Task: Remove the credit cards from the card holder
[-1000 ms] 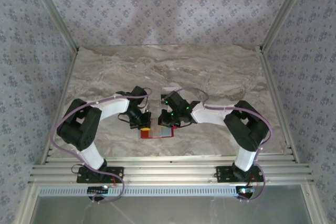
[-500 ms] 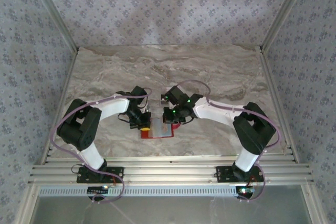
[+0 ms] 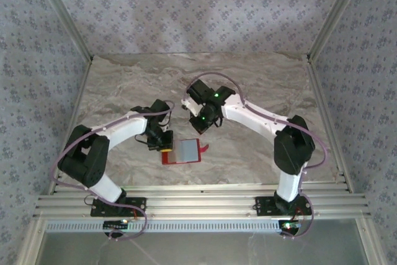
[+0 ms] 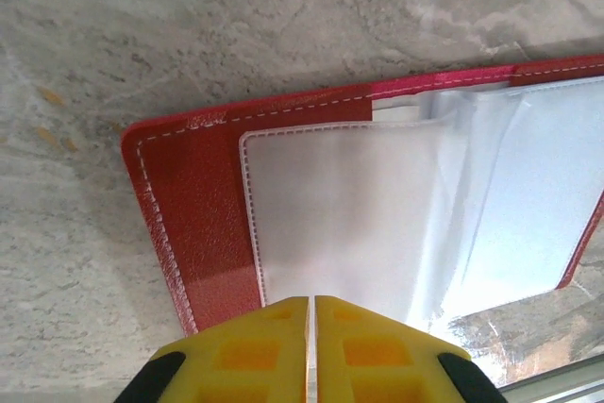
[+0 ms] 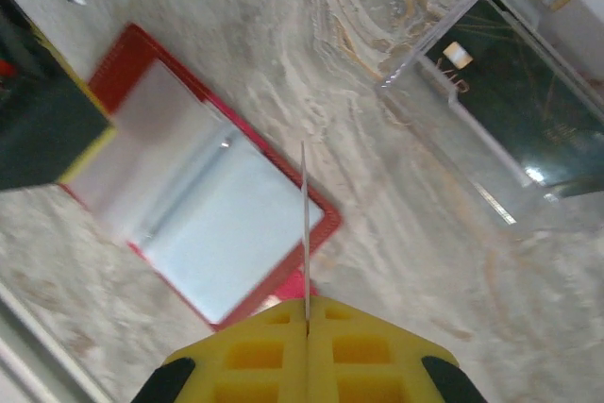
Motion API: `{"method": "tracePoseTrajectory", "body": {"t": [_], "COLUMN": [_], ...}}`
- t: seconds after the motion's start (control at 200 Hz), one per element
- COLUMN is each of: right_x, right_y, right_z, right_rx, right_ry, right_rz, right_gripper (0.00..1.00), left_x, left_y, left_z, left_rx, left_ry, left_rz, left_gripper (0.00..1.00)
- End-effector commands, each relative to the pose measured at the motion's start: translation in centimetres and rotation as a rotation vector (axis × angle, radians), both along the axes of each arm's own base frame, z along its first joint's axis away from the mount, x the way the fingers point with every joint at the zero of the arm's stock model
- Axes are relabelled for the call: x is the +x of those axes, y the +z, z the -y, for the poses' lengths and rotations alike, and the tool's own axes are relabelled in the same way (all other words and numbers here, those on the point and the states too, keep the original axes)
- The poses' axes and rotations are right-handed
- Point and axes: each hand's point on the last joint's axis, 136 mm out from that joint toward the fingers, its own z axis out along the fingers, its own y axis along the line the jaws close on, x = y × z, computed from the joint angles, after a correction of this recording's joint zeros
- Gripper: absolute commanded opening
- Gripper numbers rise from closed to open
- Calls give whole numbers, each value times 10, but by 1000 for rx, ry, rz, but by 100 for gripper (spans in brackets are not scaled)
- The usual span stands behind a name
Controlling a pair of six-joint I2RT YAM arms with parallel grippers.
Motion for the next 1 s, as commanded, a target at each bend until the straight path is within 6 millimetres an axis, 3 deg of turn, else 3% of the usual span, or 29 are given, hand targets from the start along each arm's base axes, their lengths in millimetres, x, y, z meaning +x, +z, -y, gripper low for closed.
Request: {"method": "tracePoseTrajectory", "body": {"t": [0.0, 0.27, 0.53, 0.999], "right_x": [5, 46, 80, 130], "right_y": [-2, 12, 24, -4], "right_z": [26, 40, 34, 15], "right_rx": [-164, -238, -260, -361], "right_ry": [250, 484, 614, 792], "right_rz": [9, 61, 118, 241], "right_gripper": [0, 0, 0, 0], "left_x": [3, 4, 4, -3], "left_y": [12, 17, 20, 13], "left_z": [-8, -26, -39, -48], "left_rx": [14, -9, -26, -21], "left_ry": [25, 93, 128, 162], "left_rz": [29, 85, 103, 81], "left_gripper": [14, 16, 19, 19]}}
